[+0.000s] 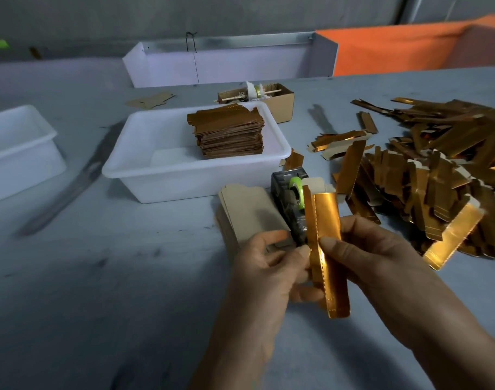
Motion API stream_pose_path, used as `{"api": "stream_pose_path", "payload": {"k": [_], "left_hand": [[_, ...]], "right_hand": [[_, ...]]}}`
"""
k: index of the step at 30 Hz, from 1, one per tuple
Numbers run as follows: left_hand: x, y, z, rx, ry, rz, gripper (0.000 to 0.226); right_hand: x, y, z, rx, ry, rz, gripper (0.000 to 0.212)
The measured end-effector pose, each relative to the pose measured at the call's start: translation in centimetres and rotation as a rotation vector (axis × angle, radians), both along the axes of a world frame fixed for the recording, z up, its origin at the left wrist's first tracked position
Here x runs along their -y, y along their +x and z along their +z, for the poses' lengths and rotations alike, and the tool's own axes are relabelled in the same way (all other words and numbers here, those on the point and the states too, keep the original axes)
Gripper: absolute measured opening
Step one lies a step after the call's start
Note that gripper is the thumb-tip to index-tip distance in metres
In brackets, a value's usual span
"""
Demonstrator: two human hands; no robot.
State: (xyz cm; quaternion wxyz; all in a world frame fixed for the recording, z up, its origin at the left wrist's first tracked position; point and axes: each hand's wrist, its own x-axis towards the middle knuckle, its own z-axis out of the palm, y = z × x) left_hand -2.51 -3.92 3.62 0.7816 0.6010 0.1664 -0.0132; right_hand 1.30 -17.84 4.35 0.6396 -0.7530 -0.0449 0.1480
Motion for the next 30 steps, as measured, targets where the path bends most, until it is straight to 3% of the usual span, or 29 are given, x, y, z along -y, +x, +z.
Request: {"api": "stream_pose_path", "payload": {"k": [2,6,8,12,14,18,21,26,30], "left_hand": [[-0.5,0.0,0.0,0.043,0.105,-0.020,0.010],[-2.0,1.2,-0.8,0.119,0.982,0.332,0.018],[-3.1,2.1,-0.8,0.036,1.204,0.406,0.028],[-4.8,4.7,-1.9,-0.232,1.148,0.251,0.050],[-5.4,5.6,-2.8,-0.250,1.003,0.197,0.048],[-6.3,5.9,-3.5,-0.240,0.626,0.265,0.033],[-7.0,5.8,-3.6,-0.249,0.470,0.278,0.030],[-7.4,5.6,-3.8,-0.207,0.444,0.313,0.014],[-7.4,4.9,-2.8,-0.130,0.598,0.355,0.013]], "right_hand": [[0.3,0.2,0.1,0.009,0.005,-0.044,0.024],[1.6,2.6,0.6,0.107,-0.069,-0.241,0.021],[2.6,4.9,0.6,0.183,-0.227,-0.345,0.036],[4.4,8.5,0.4,0.316,-0.772,-0.457,0.039],[4.5,8.6,0.2,0.368,-0.861,-0.499,0.048],[3.6,6.8,-1.0,0.501,-0.829,-0.442,0.044],[2.6,5.5,-1.3,0.542,-0.773,-0.386,0.036],[1.9,4.0,-0.4,0.653,-0.741,-0.394,0.031],[1.5,2.9,0.5,0.678,-0.684,-0.375,0.030]]}}
